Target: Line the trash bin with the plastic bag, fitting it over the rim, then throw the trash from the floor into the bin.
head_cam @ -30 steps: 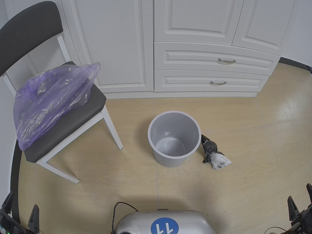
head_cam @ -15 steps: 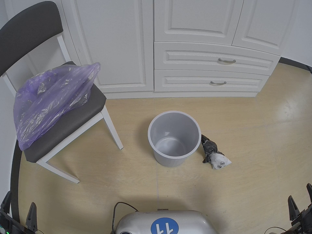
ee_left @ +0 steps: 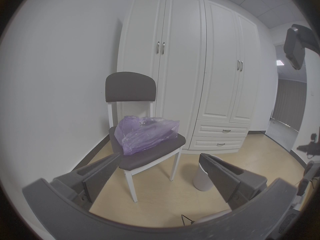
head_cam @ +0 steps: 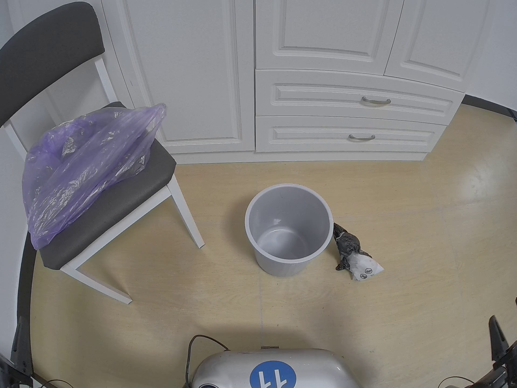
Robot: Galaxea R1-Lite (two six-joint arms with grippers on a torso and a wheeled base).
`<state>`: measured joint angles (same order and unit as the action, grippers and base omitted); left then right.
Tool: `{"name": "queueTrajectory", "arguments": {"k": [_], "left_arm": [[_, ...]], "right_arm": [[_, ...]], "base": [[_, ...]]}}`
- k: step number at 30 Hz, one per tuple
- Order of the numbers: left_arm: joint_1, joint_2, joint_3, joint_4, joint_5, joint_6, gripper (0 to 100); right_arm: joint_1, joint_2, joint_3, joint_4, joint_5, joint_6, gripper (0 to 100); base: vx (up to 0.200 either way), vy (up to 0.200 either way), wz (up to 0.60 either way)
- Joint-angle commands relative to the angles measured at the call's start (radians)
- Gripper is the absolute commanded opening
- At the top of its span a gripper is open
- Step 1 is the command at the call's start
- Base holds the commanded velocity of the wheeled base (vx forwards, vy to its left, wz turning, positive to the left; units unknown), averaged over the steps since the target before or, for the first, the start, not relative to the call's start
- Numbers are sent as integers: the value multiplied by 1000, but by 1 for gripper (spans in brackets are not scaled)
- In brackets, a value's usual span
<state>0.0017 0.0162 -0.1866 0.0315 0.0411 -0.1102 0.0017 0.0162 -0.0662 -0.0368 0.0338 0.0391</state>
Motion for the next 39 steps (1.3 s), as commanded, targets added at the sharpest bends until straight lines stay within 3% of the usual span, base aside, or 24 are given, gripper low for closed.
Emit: {"name": "queueTrajectory", "arguments": {"k": [1,11,20,25,33,34,39], "left_arm": [[-2,-9,-36,19,8,27,100],[-2,185,-178,16,10,72,100],[1,378,-248,4,11,80,100],[9,475,-249,-67,13,78,100],[32,579,-252,-154,13,81,100],[50,628,-261,-197,13,104,100],[67,694,-266,-254,13,135,100]], "right_arm": [[8,62,-132,35,44,16,100],[9,363,-276,38,46,1,100],[11,485,-391,32,49,2,100],[9,542,-432,29,47,4,100],[9,645,-455,-77,44,4,100],[11,706,-475,-146,41,4,100],[11,778,-517,-193,43,4,100]], "base": [[0,0,0],[0,0,0],[0,0,0],[0,0,0],[0,0,0],[0,0,0],[0,0,0]]}}
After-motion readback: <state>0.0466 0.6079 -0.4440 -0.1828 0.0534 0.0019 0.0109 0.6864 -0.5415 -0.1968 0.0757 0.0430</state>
